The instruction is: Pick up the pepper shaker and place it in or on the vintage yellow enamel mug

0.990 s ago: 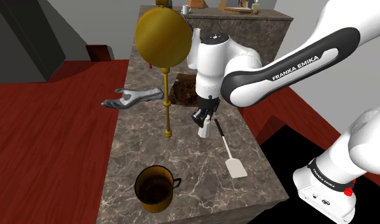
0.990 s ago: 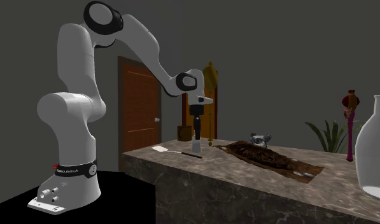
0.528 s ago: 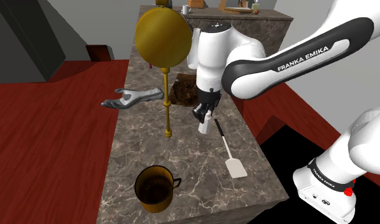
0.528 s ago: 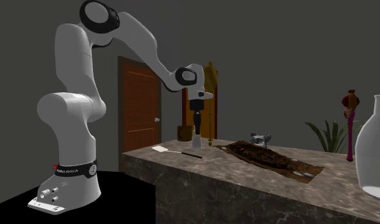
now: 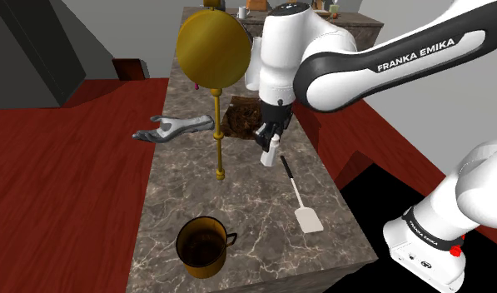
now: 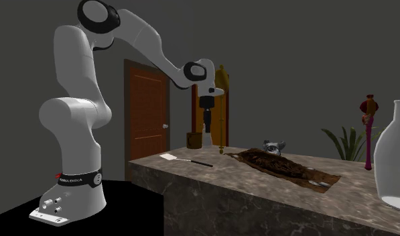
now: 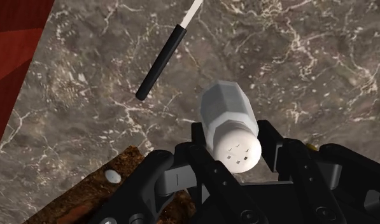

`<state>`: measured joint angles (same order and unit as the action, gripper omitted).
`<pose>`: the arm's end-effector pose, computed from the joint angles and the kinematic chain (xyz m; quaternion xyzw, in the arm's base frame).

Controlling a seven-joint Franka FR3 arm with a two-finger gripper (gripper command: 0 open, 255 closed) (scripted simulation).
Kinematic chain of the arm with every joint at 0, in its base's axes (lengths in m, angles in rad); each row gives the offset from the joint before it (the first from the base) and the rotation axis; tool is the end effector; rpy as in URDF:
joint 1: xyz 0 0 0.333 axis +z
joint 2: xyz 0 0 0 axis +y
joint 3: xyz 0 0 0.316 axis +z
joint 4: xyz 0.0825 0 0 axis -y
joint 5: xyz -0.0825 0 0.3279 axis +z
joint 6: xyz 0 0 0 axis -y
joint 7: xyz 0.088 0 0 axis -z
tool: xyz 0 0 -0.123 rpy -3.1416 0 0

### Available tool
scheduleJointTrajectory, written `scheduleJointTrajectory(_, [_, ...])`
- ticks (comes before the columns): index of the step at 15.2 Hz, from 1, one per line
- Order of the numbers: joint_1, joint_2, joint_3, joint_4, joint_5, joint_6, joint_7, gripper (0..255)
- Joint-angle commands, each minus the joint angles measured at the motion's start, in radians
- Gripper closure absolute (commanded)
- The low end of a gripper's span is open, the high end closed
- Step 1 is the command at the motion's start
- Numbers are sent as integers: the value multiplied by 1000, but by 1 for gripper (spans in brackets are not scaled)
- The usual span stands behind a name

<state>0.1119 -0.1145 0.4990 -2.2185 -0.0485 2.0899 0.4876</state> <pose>0.3745 0.2635 0.4303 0.9961 0.0721 0.0129 0.0486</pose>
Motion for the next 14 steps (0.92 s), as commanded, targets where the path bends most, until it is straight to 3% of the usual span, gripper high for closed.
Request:
scheduleJointTrajectory(1, [0,-9,-2,21,5,-29,-7,255])
scheduleJointTrajectory(14, [-1,-61,-16,149,32,-202,-40,255])
